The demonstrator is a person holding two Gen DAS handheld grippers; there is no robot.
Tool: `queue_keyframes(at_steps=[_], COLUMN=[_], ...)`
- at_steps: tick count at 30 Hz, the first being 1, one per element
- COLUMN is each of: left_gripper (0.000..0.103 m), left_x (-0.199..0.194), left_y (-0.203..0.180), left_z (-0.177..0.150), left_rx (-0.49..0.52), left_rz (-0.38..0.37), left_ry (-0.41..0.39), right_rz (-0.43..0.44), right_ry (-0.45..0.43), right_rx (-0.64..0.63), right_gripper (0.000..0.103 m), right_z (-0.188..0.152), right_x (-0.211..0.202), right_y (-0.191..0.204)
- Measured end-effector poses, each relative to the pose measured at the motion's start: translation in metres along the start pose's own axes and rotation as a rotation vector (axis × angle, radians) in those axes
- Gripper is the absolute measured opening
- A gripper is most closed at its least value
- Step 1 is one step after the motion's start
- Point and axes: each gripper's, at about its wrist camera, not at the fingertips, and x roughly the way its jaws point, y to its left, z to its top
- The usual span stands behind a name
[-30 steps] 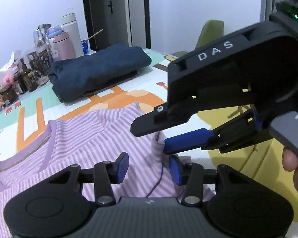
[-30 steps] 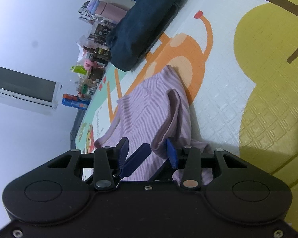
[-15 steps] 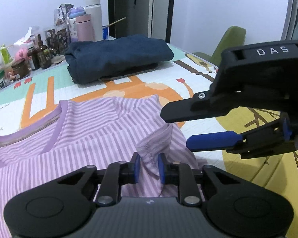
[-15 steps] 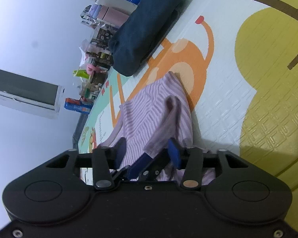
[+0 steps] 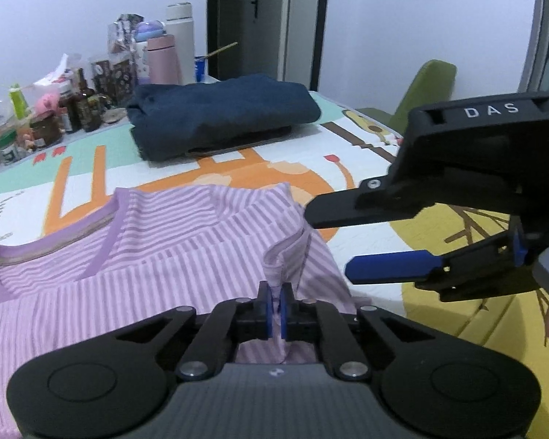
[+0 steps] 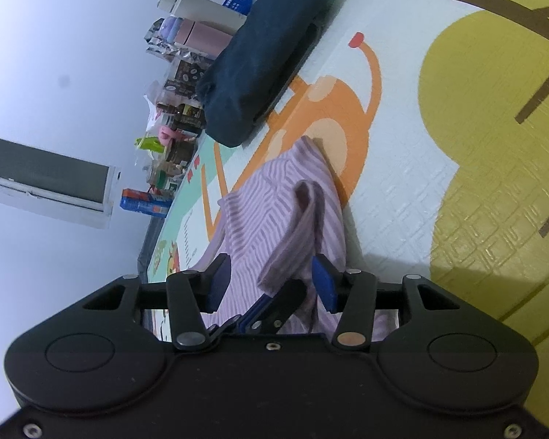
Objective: Fold clothes
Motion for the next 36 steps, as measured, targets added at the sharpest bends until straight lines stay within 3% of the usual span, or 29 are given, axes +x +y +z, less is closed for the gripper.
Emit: queue_keyframes(at_steps=[8,16,28,36], left_gripper=[0.004,0.004,0.004,0.004], left_x=[-0.009,-0.02,-0.058,-0.085], left_y=[0.002,0.017,0.066,0.105], left_z=[-0.001,-0.005,-0.013,-0.024], left_rx=[-0.032,-0.092,-0.203,-0.238], left_rz=[0.071,0.139,0.293,0.34], left_ry=[-0.002,0.015,0.023,-0.007], right_rz=[0.008,0.0,0.109,0.091], right_ry=[0.007,0.067,0.202,0.226], right_rx=[0.008,-0.046,0.098,0.056], right_gripper=[0.048,0.048,0.048,0.047], right_z=[-0.002,-0.01,-0.028,-0.048], right_x=[0.0,0.011,0.069,0.09], right_y=[-0.001,0.01,0.007,0.029])
